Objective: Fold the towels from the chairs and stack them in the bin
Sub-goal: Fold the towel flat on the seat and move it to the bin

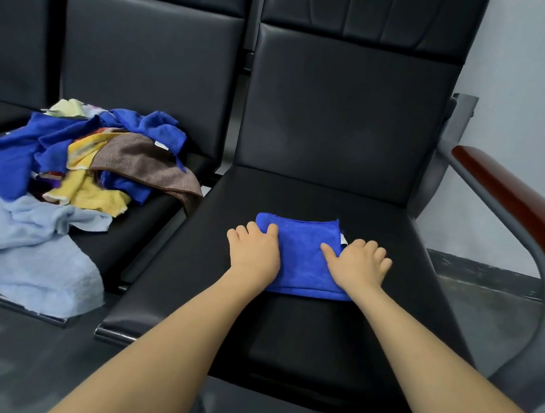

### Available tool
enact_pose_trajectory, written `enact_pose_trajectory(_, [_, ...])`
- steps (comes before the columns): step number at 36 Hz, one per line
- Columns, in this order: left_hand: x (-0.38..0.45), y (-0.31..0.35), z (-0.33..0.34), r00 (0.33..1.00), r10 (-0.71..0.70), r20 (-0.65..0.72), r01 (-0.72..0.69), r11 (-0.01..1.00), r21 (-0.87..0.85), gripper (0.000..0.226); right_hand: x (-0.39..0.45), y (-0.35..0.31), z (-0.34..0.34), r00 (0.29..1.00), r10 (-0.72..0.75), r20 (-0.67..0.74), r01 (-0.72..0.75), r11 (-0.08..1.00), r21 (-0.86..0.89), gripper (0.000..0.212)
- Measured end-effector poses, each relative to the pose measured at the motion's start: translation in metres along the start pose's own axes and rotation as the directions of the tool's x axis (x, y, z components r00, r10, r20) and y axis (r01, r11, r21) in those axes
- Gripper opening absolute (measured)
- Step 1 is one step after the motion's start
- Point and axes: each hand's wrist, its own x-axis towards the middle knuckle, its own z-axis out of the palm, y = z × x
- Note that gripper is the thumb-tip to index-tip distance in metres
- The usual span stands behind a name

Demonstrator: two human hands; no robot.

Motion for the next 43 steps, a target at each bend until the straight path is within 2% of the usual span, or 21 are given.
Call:
enact_pose_trajectory(5, [-0.004,0.003,-0.004,0.999,-0.024,0.026,0.024,1.0,0.013,0.029,-0.002,-0.009,-0.005,0.988,-0.057,0.145,0.043,0.994,0.103,0.05])
enact_pose_trajectory(9, [-0.004,0.004,-0.012,0.999,-0.027,-0.018,0.025,0.996,-0.084,0.034,-0.008,-0.013,-0.01,0.987,-0.15,0.053,0.132,0.96,0.248,0.031])
enact_pose_trajectory(12, [-0.006,0.008,-0.024,0.997,-0.032,-0.069,0.022,0.989,-0.148,0.036,-0.012,-0.018,-0.02,0.99,-0.141,0.0,0.129,0.906,0.404,0.02])
enact_pose_trajectory(16, [-0.008,0.011,-0.038,0.988,-0.023,-0.154,-0.003,0.986,-0.168,0.031,-0.013,-0.019,-0.039,0.978,-0.163,-0.128,0.197,0.922,0.333,0.021])
enact_pose_trajectory(23, [-0.007,0.017,-0.061,0.968,0.05,-0.246,-0.086,0.987,-0.137,0.029,-0.014,-0.009,-0.074,0.951,-0.18,-0.252,0.249,0.928,0.277,0.021])
enact_pose_trajectory(31, [-0.006,0.074,-0.087,0.924,0.219,-0.313,-0.281,0.945,-0.168,0.029,-0.026,0.045,-0.117,0.933,-0.008,-0.359,0.11,0.958,0.264,0.022])
enact_pose_trajectory(35, [-0.014,0.113,-0.096,0.886,0.301,-0.354,-0.379,0.908,-0.176,0.029,-0.032,0.084,-0.135,0.911,0.108,-0.399,0.024,0.95,0.312,0.025])
enact_pose_trajectory(41, [-0.042,0.179,-0.106,0.805,0.391,-0.446,-0.508,0.843,-0.176,0.035,-0.052,0.162,-0.15,0.839,0.22,-0.498,-0.052,0.942,0.33,0.02])
enact_pose_trajectory(43, [-0.054,0.209,-0.104,0.755,0.459,-0.468,-0.582,0.799,-0.155,0.035,-0.065,0.194,-0.153,0.821,0.274,-0.501,-0.094,0.93,0.355,0.02])
